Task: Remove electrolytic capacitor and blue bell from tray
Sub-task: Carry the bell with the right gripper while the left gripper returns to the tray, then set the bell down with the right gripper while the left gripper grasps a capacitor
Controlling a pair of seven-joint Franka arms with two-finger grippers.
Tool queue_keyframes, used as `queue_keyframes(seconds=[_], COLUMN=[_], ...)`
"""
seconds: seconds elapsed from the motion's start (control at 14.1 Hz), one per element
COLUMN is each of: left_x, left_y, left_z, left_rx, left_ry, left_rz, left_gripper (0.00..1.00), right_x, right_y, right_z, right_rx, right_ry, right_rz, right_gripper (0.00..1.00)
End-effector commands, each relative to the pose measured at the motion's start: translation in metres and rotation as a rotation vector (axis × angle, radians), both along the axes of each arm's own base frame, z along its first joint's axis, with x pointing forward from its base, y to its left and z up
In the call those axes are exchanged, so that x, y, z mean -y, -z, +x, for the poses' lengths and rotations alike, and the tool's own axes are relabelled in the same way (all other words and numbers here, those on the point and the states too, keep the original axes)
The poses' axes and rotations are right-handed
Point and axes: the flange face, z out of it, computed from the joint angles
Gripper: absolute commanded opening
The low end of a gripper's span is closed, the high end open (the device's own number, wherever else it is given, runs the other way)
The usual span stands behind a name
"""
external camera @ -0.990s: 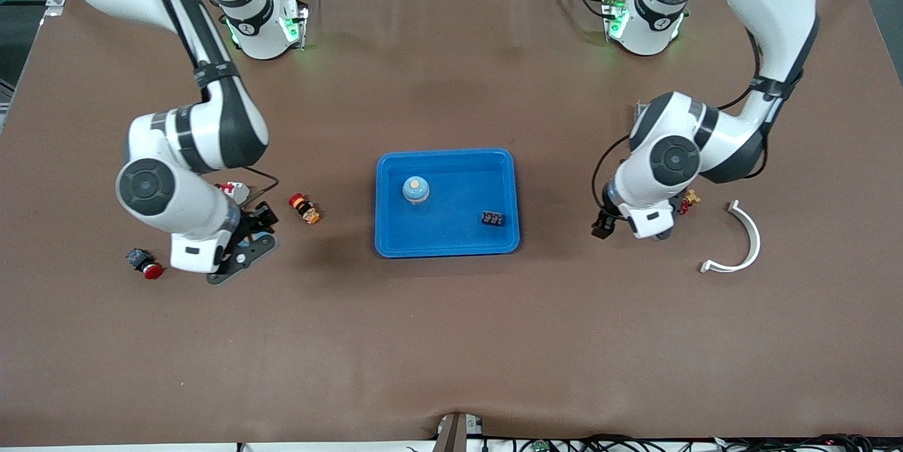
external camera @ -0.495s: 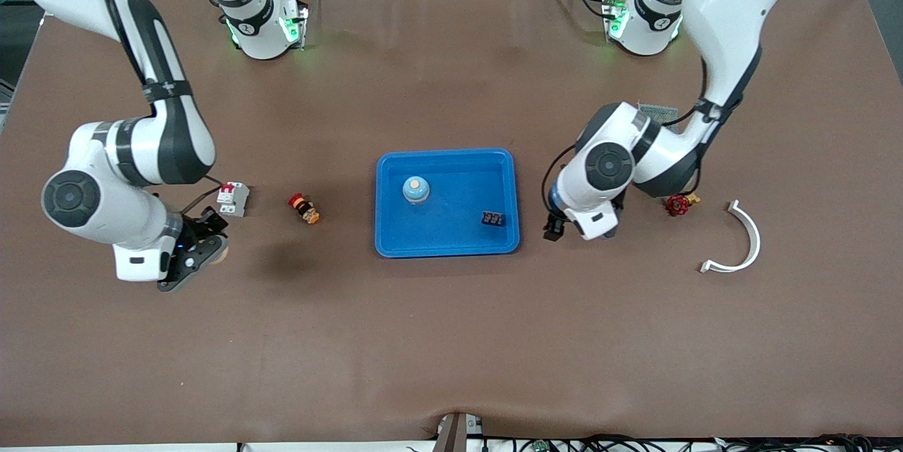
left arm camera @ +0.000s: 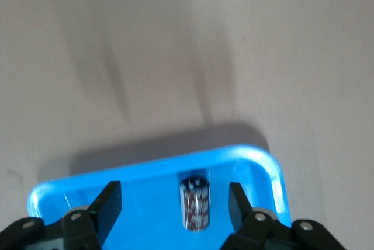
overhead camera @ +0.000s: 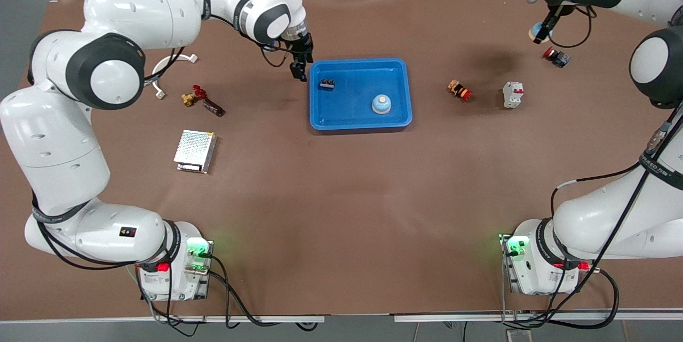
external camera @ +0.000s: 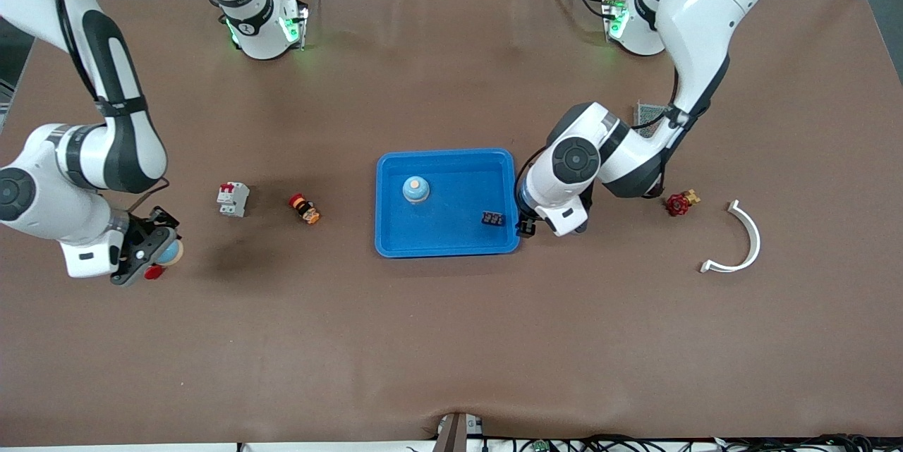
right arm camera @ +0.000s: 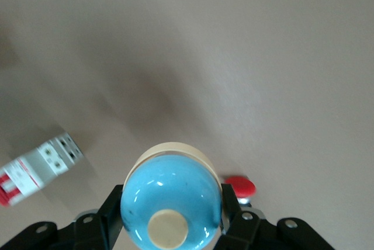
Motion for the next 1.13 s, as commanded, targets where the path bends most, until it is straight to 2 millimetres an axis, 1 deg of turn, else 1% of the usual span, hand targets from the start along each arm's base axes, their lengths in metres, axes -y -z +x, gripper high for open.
queue_keyframes(seconds=[0.0,0.21,0.42,0.49,0.57,0.71,0.78,0.92,0.99,1.06], left_x=[0.025,0.034,0.044,0.047,0.047,0.053,0.052,0.057,0.056,0.055], left_y=[0.008,0.015,0.029,0.035,0.042,0.054,0.059,0.068,0.071,0.071], left_z=[0.001,-0.002,-0.009,-0.011,-0.011,-0.016,-0.016,-0.020,-0.020,-0.019], left_rx=[0.010,0.023,0.032,0.039,0.047,0.058,0.064,0.068,0.068,0.067], left_ry=[-0.032,-0.028,-0.037,-0.034,-0.035,-0.037,-0.048,-0.056,-0.057,-0.059], left_rz=[-0.020,-0.023,-0.012,-0.007,0.002,0.009,0.012,0.014,0.019,0.021], left_gripper=[0.82,0.74,0.68,0.67,0.64,0.62,0.62,0.59,0.55,0.44], right_x=[0.022,0.038,0.047,0.045,0.044,0.043,0.043,0.043,0.043,0.043], right_y=[0.002,0.029,0.052,0.059,0.065,0.077,0.082,0.090,0.094,0.096], right_z=[-0.009,-0.025,-0.040,-0.043,-0.048,-0.057,-0.060,-0.063,-0.063,-0.064], right_rx=[0.010,0.046,0.065,0.070,0.076,0.087,0.087,0.084,0.082,0.077], right_ry=[-0.043,-0.061,-0.058,-0.060,-0.061,-0.061,-0.060,-0.059,-0.058,-0.059], right_rz=[0.001,-0.002,-0.005,-0.004,-0.005,-0.006,-0.005,-0.004,-0.003,-0.002], right_gripper=[0.48,0.48,0.48,0.48,0.48,0.48,0.48,0.48,0.48,0.48])
